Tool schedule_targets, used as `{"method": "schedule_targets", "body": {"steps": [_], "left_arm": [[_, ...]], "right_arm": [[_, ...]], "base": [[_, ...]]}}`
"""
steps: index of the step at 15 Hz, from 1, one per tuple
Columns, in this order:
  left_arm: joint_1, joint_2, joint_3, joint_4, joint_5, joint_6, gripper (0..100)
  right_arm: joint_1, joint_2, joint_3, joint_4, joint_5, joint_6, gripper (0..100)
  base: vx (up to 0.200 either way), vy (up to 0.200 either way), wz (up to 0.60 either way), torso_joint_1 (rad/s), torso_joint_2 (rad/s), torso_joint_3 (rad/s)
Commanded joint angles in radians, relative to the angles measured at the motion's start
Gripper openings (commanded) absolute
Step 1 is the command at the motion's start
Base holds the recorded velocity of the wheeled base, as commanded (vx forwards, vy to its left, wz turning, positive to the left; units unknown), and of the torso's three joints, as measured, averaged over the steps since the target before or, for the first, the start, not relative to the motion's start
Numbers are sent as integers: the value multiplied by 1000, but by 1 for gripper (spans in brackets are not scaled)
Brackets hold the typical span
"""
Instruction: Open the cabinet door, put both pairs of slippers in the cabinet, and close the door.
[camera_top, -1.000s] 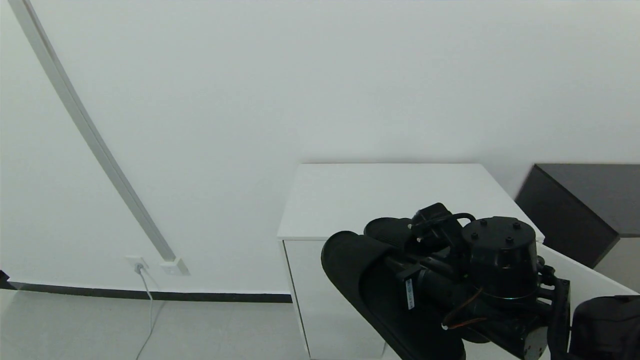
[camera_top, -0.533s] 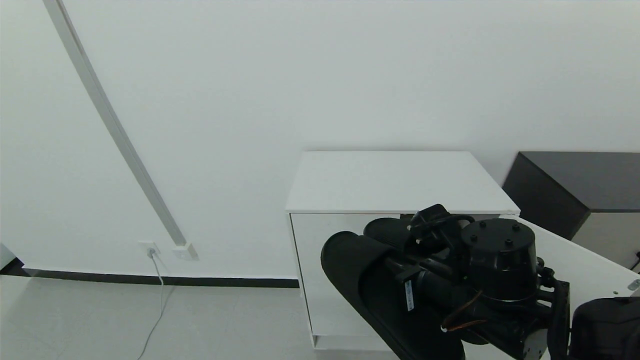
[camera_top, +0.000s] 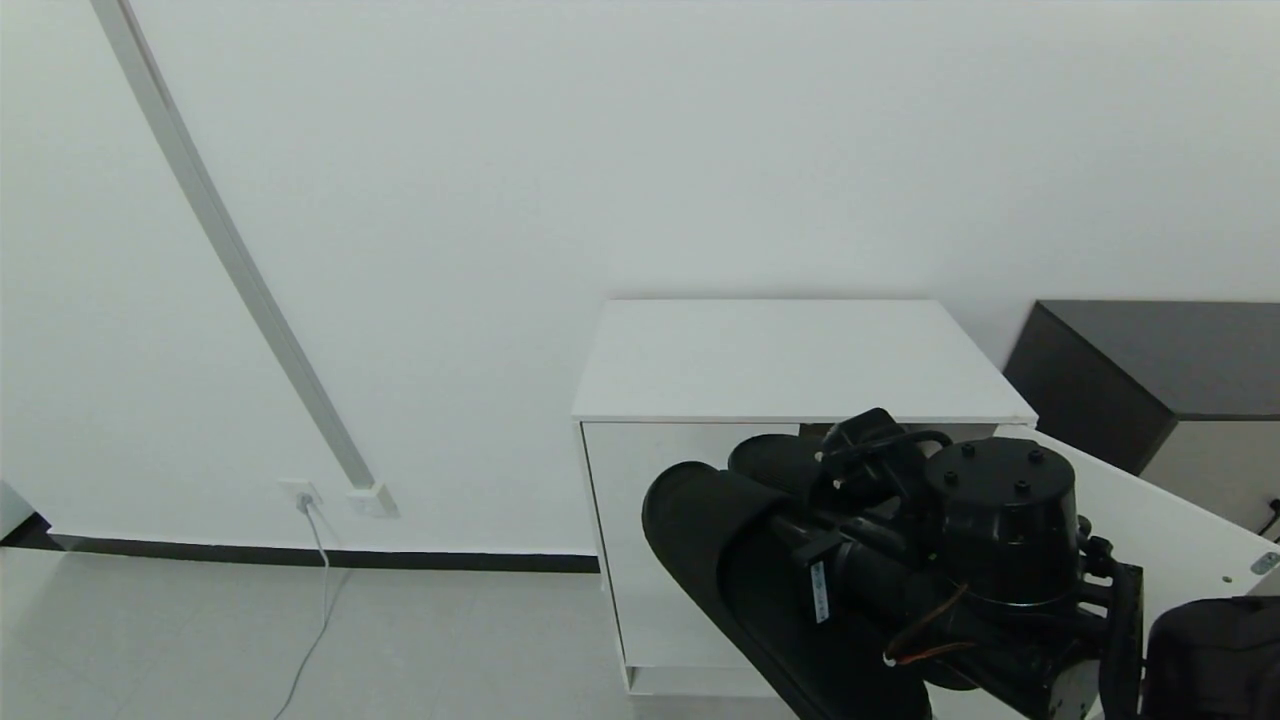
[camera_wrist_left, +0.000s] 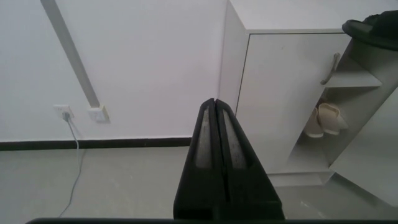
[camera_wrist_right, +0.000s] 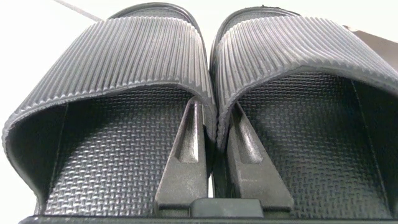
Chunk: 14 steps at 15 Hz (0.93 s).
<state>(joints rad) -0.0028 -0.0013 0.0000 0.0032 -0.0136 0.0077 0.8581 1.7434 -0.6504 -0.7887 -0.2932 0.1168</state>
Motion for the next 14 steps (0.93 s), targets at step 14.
{"method": "schedule_targets", "body": {"steps": [14], "left_arm": [[0,1,-2,0,-2,2,0]], "right_arm": [[4,1,26,-50,-18,-3,0]], "base": [[0,-186,0,3,3,3]]}}
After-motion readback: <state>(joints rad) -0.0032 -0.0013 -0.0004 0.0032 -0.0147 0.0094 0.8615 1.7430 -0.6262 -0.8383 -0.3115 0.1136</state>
